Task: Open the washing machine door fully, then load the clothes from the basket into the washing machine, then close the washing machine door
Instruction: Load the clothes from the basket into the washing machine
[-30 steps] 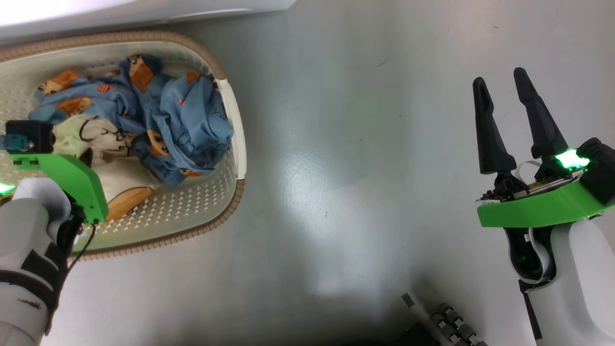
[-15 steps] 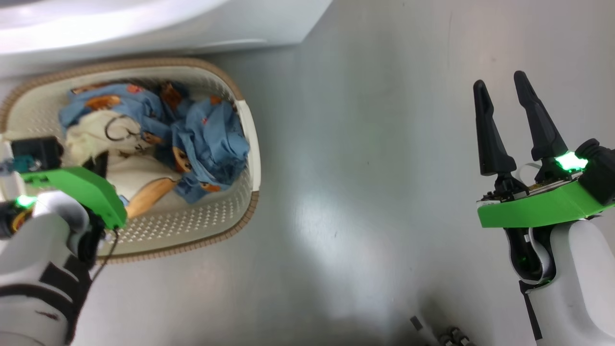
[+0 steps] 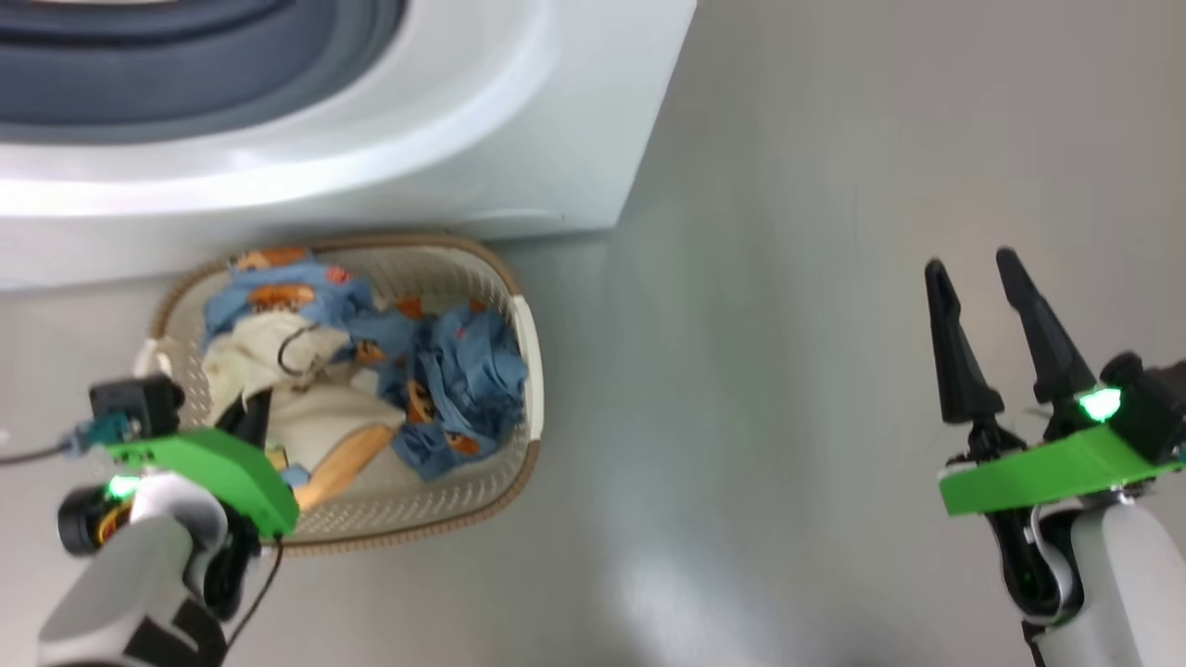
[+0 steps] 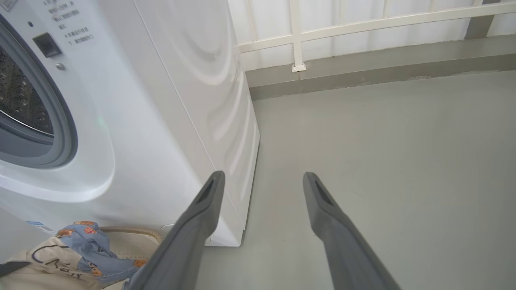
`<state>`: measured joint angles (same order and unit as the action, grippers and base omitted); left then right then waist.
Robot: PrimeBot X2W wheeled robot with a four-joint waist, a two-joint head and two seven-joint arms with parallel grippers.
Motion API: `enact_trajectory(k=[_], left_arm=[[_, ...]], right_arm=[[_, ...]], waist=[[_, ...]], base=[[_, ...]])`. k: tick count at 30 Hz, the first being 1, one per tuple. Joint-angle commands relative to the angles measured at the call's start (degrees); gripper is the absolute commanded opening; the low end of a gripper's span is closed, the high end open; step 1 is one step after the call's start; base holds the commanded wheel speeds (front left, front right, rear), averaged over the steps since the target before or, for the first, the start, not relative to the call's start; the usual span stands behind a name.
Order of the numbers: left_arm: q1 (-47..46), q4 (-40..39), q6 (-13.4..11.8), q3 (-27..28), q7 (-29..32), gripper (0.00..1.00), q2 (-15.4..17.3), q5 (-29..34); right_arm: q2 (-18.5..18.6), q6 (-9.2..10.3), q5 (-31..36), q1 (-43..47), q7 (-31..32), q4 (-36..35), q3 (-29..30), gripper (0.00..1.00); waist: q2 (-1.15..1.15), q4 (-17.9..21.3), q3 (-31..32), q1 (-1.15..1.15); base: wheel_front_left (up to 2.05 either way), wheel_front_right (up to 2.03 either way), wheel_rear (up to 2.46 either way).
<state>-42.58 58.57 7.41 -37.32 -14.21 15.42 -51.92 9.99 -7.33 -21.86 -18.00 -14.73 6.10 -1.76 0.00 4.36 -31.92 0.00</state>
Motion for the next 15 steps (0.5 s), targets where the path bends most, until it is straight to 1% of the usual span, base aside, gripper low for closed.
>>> enact_trajectory(k=[1,8,9,15], left_arm=[[4.16,-2.99,0.08,4.98,-0.78,0.00,2.58,3.22],[12.10,-10.89,0.08,13.05,-0.78,0.00,1.59,11.25],[12.10,-10.89,0.08,13.05,-0.78,0.00,1.59,11.25],[18.37,-18.36,0.08,19.50,-0.78,0.00,0.45,17.02]], right_arm=[[0.99,-0.16,-0.87,3.51,-0.27,-0.65,-0.75,1.00],[2.45,-0.16,-1.61,7.91,-0.27,0.09,-0.20,1.00],[2.45,-0.16,-1.61,7.91,-0.27,0.09,-0.20,1.00],[3.20,-0.16,-1.90,10.59,-0.27,0.42,0.13,1.00]], waist=[[0.00,-1.47,7.93,0.00],[0.00,-1.98,13.87,0.00],[0.00,-1.98,13.87,0.00],[0.00,-2.13,17.96,0.00]], base=[[0.00,0.00,0.00],[0.00,0.00,0.00],[0.00,0.00,0.00],[0.00,0.00,0.00]])
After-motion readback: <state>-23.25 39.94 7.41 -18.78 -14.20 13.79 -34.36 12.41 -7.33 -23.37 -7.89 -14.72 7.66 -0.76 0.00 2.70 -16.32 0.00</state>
